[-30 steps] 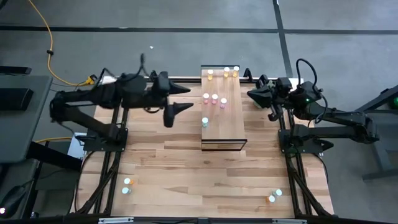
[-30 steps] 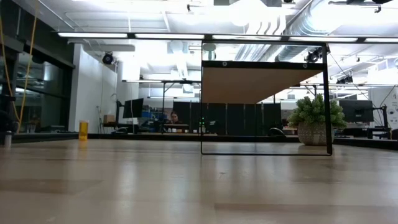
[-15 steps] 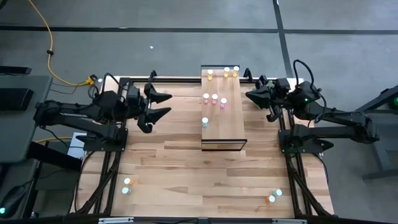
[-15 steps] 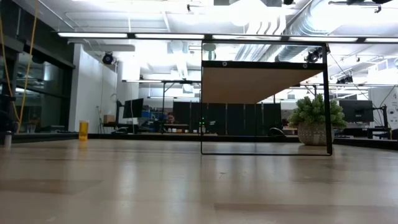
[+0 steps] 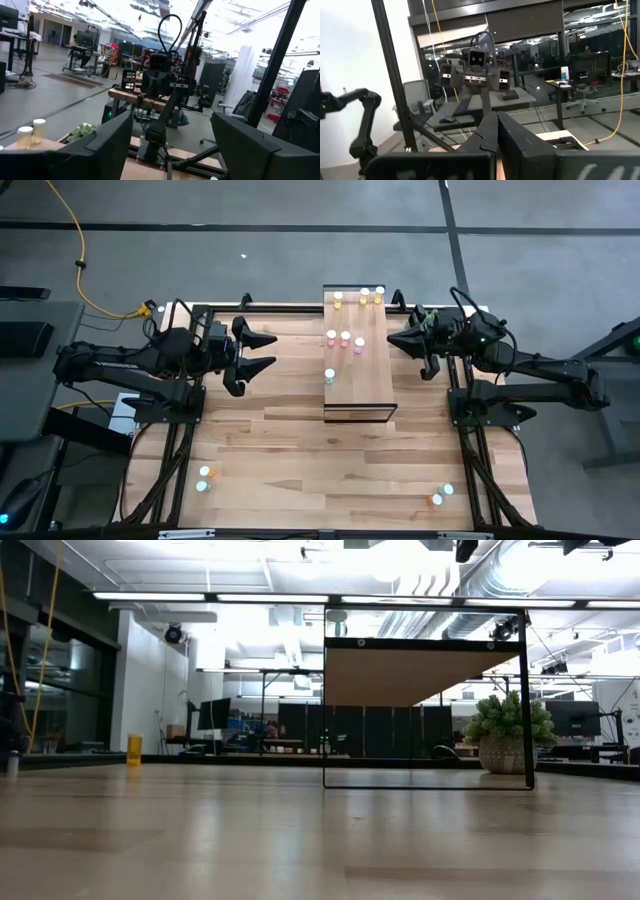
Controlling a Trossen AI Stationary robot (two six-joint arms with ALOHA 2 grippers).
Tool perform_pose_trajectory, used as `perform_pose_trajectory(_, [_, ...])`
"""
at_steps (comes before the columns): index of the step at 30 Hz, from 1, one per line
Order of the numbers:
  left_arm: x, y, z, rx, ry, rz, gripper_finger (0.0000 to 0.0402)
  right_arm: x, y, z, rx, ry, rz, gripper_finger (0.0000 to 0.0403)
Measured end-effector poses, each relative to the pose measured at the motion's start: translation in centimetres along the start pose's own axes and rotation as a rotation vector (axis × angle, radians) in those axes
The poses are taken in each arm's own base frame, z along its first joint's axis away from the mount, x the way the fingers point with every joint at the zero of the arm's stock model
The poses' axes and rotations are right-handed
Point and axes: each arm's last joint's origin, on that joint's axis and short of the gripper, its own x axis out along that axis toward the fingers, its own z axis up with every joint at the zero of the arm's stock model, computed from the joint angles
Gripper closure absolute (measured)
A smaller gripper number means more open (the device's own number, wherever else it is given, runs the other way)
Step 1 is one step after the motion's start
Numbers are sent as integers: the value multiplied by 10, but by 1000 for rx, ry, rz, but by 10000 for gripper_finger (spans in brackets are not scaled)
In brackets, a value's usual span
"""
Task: Pick and place medicine bottles onto shelf by color
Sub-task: Put the right blue pill bottle on the shelf aligned with the other blue pill bottle
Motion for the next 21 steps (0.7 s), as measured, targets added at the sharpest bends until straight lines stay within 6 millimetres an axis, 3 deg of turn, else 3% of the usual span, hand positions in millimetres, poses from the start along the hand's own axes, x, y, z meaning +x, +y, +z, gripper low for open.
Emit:
perform_pose_trajectory(11, [0, 0, -1, 17, 8, -1, 144, 0, 0, -1, -6, 10, -2, 402])
perform_pose_trajectory(21, [0, 0, -1, 55, 8, -1, 214, 0, 0, -1, -6, 10, -2, 402])
